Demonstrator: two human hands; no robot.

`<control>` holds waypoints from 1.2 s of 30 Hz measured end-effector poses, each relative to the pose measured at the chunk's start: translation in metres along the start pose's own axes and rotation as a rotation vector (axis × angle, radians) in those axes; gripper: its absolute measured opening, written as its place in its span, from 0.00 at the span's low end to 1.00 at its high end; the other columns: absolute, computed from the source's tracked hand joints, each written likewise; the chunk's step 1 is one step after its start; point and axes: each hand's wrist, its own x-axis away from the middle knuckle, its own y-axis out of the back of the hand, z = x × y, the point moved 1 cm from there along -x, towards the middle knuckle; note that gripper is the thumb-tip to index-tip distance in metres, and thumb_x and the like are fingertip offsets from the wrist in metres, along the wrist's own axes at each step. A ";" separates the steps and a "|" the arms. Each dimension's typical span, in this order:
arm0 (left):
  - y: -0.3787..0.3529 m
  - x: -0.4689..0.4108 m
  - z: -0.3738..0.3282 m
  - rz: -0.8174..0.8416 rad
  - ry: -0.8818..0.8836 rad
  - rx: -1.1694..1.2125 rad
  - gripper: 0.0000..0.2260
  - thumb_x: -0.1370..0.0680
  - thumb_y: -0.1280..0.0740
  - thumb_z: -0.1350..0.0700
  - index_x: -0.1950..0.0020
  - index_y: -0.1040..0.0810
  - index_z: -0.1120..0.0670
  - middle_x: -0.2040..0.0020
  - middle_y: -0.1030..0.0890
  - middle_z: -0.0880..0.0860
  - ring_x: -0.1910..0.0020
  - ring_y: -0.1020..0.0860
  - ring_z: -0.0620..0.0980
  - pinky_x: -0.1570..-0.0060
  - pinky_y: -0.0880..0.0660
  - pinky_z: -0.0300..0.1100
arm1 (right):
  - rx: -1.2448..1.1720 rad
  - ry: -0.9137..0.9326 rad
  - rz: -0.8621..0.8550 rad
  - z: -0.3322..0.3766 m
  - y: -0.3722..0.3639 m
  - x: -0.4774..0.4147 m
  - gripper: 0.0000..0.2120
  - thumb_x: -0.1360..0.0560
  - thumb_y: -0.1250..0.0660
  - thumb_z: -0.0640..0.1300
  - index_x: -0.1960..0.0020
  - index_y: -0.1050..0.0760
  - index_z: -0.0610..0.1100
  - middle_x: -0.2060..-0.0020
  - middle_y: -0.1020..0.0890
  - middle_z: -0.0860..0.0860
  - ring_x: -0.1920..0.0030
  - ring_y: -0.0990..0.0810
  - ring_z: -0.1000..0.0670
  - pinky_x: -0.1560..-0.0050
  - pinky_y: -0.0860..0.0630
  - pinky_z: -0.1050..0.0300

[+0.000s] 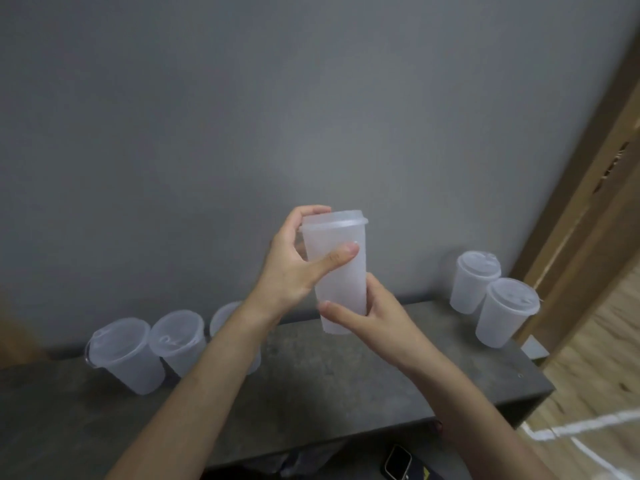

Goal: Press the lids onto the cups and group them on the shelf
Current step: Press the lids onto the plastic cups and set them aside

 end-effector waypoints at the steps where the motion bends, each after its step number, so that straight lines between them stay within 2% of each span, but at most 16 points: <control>1: -0.007 0.001 0.004 0.007 -0.036 -0.033 0.28 0.33 0.18 0.47 0.37 0.25 0.47 0.44 0.17 0.45 0.49 0.16 0.48 0.52 0.17 0.48 | 0.003 0.029 -0.016 -0.009 0.002 0.000 0.36 0.32 0.24 0.64 0.29 0.31 0.54 0.40 0.19 0.53 0.41 0.17 0.52 0.45 0.16 0.48; 3: -0.020 0.003 0.016 0.012 -0.078 -0.055 0.27 0.34 0.19 0.46 0.38 0.25 0.44 0.37 0.20 0.41 0.44 0.17 0.47 0.47 0.17 0.51 | 0.017 0.069 -0.048 -0.024 0.008 0.000 0.34 0.28 0.24 0.62 0.27 0.33 0.55 0.39 0.19 0.55 0.40 0.18 0.52 0.43 0.16 0.48; 6: -0.035 0.005 0.031 0.052 -0.081 -0.032 0.29 0.33 0.20 0.45 0.35 0.26 0.44 0.29 0.25 0.43 0.39 0.19 0.45 0.41 0.19 0.52 | 0.073 0.082 -0.115 -0.038 0.021 0.006 0.34 0.27 0.24 0.61 0.28 0.34 0.54 0.39 0.19 0.57 0.40 0.18 0.55 0.43 0.16 0.49; 9: -0.049 0.009 0.038 0.161 -0.063 -0.129 0.43 0.35 0.22 0.37 0.25 0.38 0.41 0.29 0.26 0.40 0.34 0.23 0.43 0.35 0.23 0.50 | 0.150 0.068 -0.167 -0.054 0.033 0.011 0.35 0.27 0.24 0.61 0.27 0.36 0.53 0.38 0.20 0.58 0.39 0.19 0.58 0.41 0.18 0.53; 11: -0.062 0.012 0.041 0.158 -0.038 -0.156 0.53 0.37 0.22 0.33 0.20 0.48 0.40 0.30 0.27 0.40 0.32 0.25 0.42 0.32 0.26 0.49 | 0.225 0.080 -0.201 -0.063 0.039 0.014 0.37 0.27 0.24 0.61 0.26 0.38 0.53 0.35 0.21 0.59 0.36 0.21 0.59 0.38 0.20 0.59; 12: -0.069 0.013 0.043 0.135 -0.025 -0.153 0.54 0.38 0.22 0.33 0.20 0.48 0.40 0.31 0.26 0.40 0.32 0.25 0.42 0.32 0.26 0.49 | 0.236 0.087 -0.226 -0.067 0.041 0.015 0.37 0.27 0.23 0.60 0.26 0.38 0.53 0.34 0.22 0.59 0.35 0.22 0.61 0.38 0.22 0.62; 16: -0.091 0.015 0.054 0.122 -0.012 -0.118 0.44 0.39 0.21 0.35 0.26 0.33 0.42 0.35 0.22 0.43 0.35 0.23 0.45 0.36 0.23 0.51 | 0.191 0.155 -0.349 -0.076 0.047 0.021 0.36 0.27 0.21 0.53 0.26 0.36 0.50 0.33 0.23 0.60 0.33 0.24 0.62 0.36 0.25 0.65; 18: -0.100 0.016 0.059 0.180 -0.001 -0.058 0.42 0.37 0.21 0.37 0.27 0.33 0.44 0.35 0.22 0.44 0.35 0.22 0.45 0.35 0.23 0.51 | 0.170 0.176 -0.375 -0.084 0.053 0.023 0.35 0.26 0.22 0.50 0.25 0.36 0.49 0.32 0.24 0.59 0.32 0.25 0.62 0.35 0.27 0.68; 22: -0.122 0.025 0.068 0.208 -0.009 -0.012 0.40 0.34 0.21 0.39 0.27 0.33 0.44 0.34 0.23 0.46 0.33 0.23 0.48 0.34 0.24 0.52 | 0.176 0.166 -0.401 -0.098 0.063 0.031 0.36 0.25 0.23 0.52 0.23 0.37 0.49 0.29 0.25 0.56 0.28 0.26 0.57 0.29 0.27 0.57; 27: -0.155 0.044 0.076 0.287 -0.047 -0.038 0.39 0.34 0.22 0.39 0.27 0.33 0.45 0.33 0.24 0.42 0.31 0.25 0.45 0.35 0.27 0.35 | 0.151 0.147 -0.447 -0.110 0.073 0.055 0.37 0.23 0.27 0.56 0.21 0.37 0.45 0.26 0.28 0.57 0.25 0.30 0.57 0.26 0.31 0.60; 31: -0.170 0.045 0.089 0.445 0.067 0.112 0.40 0.33 0.22 0.44 0.25 0.35 0.46 0.32 0.24 0.41 0.31 0.26 0.42 0.36 0.28 0.34 | 0.130 0.077 -0.446 -0.130 0.092 0.073 0.38 0.24 0.23 0.47 0.20 0.39 0.47 0.26 0.28 0.57 0.25 0.30 0.57 0.27 0.31 0.63; 36: -0.184 0.048 0.089 0.527 0.097 0.139 0.34 0.32 0.23 0.45 0.29 0.33 0.46 0.34 0.23 0.42 0.34 0.24 0.39 0.41 0.27 0.30 | 0.164 0.022 -0.374 -0.149 0.108 0.086 0.37 0.24 0.24 0.47 0.21 0.38 0.48 0.28 0.26 0.59 0.26 0.28 0.57 0.28 0.30 0.63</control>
